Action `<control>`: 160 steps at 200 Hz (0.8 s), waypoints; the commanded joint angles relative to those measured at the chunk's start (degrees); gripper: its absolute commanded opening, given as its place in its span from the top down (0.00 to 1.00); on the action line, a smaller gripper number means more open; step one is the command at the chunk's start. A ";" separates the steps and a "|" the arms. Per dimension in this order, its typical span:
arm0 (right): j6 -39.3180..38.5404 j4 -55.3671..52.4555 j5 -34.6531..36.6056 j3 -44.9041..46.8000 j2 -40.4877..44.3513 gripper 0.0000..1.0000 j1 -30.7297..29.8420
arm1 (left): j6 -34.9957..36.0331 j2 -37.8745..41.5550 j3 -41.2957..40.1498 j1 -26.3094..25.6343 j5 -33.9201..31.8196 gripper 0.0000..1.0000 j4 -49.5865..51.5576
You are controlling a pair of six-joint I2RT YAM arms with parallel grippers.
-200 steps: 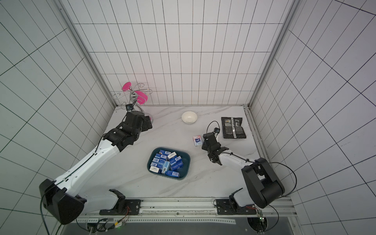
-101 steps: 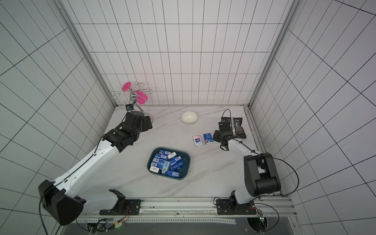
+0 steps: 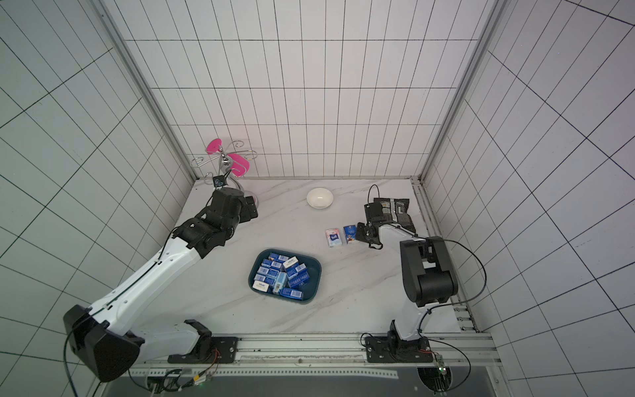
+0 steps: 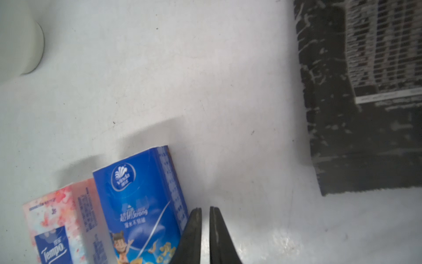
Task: Take the pocket tissues out of the storage box
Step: Move the pocket tissues to the center of the board.
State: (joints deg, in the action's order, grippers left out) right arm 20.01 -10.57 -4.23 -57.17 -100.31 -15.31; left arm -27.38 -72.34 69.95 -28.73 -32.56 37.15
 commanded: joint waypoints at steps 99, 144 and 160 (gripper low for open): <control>-6.17 -4.05 -3.86 -6.69 -4.15 0.85 -2.30 | 0.79 0.34 0.93 -0.36 -0.58 0.02 -0.38; -5.55 -3.25 -2.71 -5.94 -3.22 0.84 -5.25 | 0.43 0.28 0.78 -0.45 -0.30 0.01 -0.50; -5.42 -3.17 -2.81 -6.03 -3.23 0.83 -5.90 | 0.57 0.35 0.80 -0.62 -0.40 0.01 -0.58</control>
State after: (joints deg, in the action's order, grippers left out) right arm 14.37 -12.99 -7.46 -61.82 -103.77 -20.01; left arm -27.00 -72.34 69.95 -28.84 -32.58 37.12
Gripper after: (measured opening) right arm 0.165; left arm 0.986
